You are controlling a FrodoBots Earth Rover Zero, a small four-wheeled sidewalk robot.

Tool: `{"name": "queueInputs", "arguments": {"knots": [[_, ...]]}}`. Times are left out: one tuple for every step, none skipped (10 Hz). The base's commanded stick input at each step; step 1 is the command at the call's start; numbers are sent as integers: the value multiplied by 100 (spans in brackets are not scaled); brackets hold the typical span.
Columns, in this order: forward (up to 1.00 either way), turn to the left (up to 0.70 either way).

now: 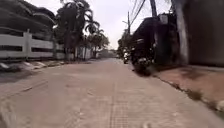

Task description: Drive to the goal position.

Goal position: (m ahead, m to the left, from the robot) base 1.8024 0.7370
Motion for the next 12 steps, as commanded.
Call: {"name": "queueInputs", "arguments": {"knots": [[100, 2], [100, 2], [100, 2], [100, 2], [100, 2], [100, 2], [100, 2], [100, 2], [100, 2], [100, 2], [100, 4], [100, 10]]}}
